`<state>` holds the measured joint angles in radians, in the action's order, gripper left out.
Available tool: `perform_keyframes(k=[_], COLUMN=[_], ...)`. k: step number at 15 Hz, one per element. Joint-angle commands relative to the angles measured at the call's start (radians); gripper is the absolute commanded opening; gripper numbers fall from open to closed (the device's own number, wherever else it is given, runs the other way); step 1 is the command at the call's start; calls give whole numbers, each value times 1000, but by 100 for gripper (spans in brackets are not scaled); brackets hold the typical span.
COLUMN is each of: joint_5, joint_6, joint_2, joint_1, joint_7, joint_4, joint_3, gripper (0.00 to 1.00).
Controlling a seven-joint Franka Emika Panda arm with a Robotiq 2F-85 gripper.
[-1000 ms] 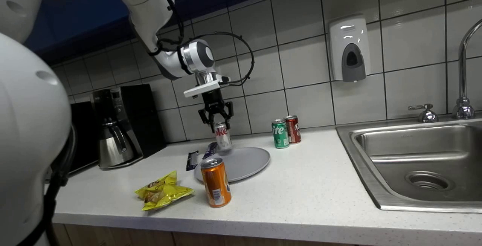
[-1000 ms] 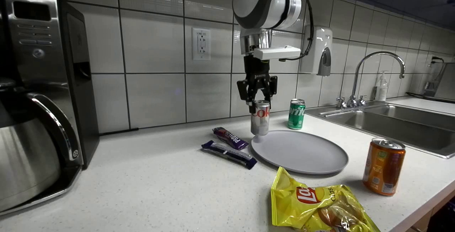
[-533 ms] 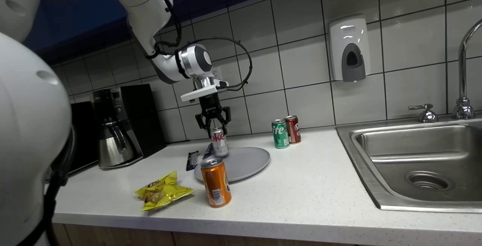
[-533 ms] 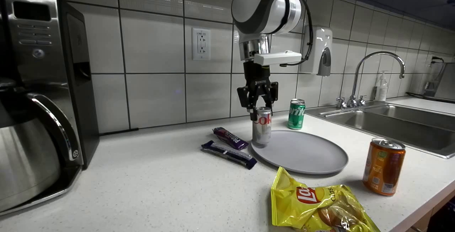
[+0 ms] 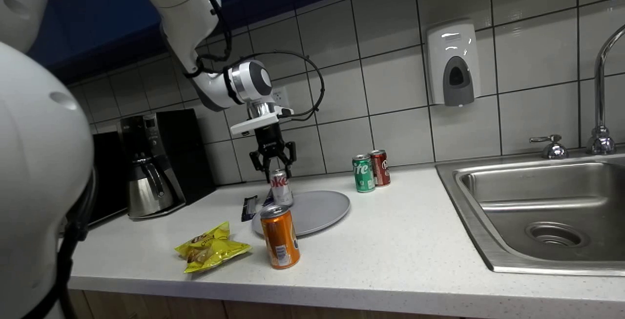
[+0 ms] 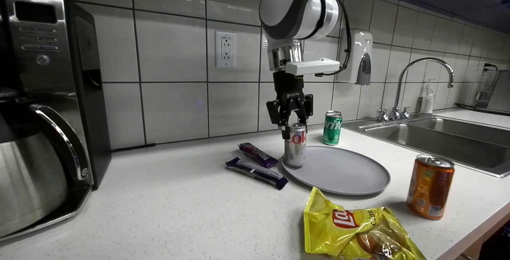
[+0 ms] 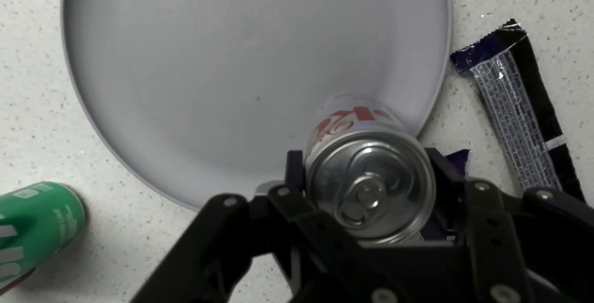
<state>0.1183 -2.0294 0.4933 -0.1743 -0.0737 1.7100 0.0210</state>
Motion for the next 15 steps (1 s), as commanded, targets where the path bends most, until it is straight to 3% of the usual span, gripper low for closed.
perform_keyframes(k=[1,5,6,9,15], joint_5=[24,30,31,34,33], joint_6=[20,20,24,23,21], joint_2=[-43,-47,-48,-52,-57], joint_1=[2,1,1,2,11], joint_7=[-9,-8,-9,-10,-19], joint_4=[40,46,47,49,41], joint_3=[9,8,8,8,-3], gripper=[39,39,89,100,100])
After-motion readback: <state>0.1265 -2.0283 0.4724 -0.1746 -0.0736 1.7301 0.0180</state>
